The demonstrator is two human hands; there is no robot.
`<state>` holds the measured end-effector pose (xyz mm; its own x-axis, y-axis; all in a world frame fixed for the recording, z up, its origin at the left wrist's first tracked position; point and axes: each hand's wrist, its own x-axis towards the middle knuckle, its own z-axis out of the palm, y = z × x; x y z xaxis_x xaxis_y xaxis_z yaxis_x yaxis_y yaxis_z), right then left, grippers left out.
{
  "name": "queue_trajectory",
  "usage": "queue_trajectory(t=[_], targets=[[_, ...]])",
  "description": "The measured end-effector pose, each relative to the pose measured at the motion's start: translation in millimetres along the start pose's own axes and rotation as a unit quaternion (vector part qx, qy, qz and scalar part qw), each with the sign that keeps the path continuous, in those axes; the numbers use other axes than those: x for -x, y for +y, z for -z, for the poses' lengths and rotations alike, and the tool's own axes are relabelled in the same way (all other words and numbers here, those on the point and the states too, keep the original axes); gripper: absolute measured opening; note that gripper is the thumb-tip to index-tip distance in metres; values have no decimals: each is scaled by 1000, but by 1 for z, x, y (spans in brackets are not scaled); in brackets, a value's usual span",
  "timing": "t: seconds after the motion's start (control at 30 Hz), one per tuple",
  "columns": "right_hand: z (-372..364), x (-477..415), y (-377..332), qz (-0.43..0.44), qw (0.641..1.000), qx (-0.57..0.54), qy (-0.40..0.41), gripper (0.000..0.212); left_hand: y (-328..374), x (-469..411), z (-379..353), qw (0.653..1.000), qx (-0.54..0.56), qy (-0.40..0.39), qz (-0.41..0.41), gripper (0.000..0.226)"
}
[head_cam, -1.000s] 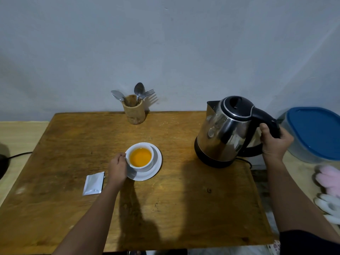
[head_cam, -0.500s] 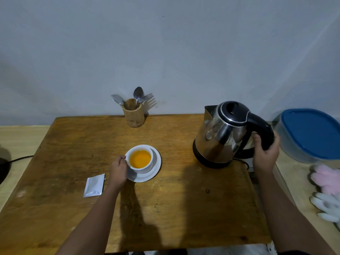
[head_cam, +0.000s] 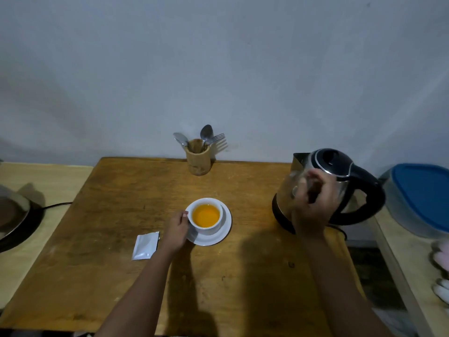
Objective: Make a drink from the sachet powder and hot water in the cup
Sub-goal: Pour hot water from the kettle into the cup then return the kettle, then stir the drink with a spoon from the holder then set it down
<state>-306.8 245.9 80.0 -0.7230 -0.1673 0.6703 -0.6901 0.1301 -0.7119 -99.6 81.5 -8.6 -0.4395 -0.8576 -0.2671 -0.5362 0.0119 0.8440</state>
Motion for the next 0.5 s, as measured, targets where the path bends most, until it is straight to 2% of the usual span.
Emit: queue_trajectory(t=[0.07, 0.13, 0.2, 0.33, 0.5], targets=[[-47, 3, -24, -12, 989, -26, -147, 17, -4, -2, 3, 1000, -6, -9, -10, 26], [-97, 0, -38, -67, 948, -18, -312, 17, -10, -4, 7, 1000, -7, -19, -18, 26], [-146, -5, -41, -110, 910, -5, -399, 20, -16, -8, 10, 999, -1, -32, -24, 27], [-222, -13, -33, -127, 877, 62, -460, 27, -23, -13, 13, 998, 22, -48, -29, 24], [-283, -14, -30, -102, 864, 147, -471, 27, -26, -17, 17, 997, 38, -45, -54, 23]])
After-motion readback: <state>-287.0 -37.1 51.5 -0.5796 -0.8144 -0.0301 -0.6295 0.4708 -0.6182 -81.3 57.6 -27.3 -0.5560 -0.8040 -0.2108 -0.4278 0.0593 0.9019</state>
